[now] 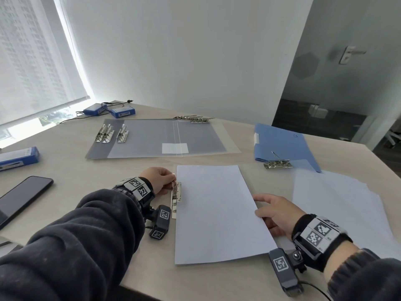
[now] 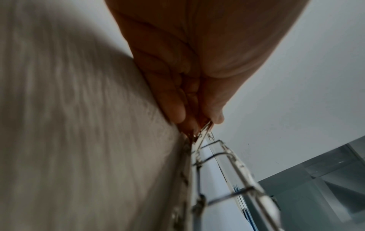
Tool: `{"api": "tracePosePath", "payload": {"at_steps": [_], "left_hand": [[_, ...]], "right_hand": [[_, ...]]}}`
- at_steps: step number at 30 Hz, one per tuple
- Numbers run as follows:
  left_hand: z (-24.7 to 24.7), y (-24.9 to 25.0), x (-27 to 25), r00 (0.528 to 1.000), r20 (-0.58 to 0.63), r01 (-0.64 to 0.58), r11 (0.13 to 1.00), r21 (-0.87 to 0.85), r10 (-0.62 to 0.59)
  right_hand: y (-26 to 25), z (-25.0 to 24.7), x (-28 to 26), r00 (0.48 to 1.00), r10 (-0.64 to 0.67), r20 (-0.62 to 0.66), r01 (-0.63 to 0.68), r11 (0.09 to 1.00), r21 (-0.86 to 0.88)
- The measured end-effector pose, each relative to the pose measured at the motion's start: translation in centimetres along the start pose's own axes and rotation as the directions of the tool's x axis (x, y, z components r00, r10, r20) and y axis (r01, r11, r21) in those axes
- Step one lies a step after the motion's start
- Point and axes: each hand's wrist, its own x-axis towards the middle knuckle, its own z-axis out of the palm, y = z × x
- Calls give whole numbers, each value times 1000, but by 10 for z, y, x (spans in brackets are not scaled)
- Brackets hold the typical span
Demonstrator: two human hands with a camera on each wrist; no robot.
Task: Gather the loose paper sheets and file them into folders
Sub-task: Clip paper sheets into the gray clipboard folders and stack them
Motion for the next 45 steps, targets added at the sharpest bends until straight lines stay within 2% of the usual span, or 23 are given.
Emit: {"api": "tracePosePath", "payload": {"at_steps": [10, 13, 16, 20, 24, 30, 34, 40, 45], "left_hand": [[-1, -3, 1, 1000, 15, -5, 1000, -17, 5], [-4, 1, -1, 999, 49, 7, 999, -53, -5], [-14, 8, -15, 997, 82, -11, 1000, -17, 12], [-27, 11, -39, 982, 189, 9, 995, -100, 10], [-30, 7, -50, 977, 211, -9, 1000, -9, 11], [-30, 2, -53, 961, 267, 57, 995, 79, -76], [-35, 4, -53, 947, 308, 38, 986, 163, -88], [-30, 14, -44, 914, 378, -38, 895, 445, -149], [-19, 19, -46, 934, 316, -114, 700, 705, -166]], "right_hand": [[2, 1, 0, 1000, -7, -3, 7, 1000, 16], [3, 0, 1, 1000, -10, -4, 10, 1000, 12], [3, 0, 2, 1000, -14, 1, 14, 1000, 11], [4, -1, 2, 1000, -13, 1, 13, 1000, 8], [3, -1, 2, 1000, -18, -2, 18, 1000, 12], [4, -1, 0, 1000, -24, 0, 24, 1000, 17], [4, -1, -1, 1000, -24, 8, 23, 999, 25], [4, -1, -1, 1000, -25, 5, 25, 1000, 13], [4, 0, -1, 1000, -25, 4, 25, 1000, 13]]}}
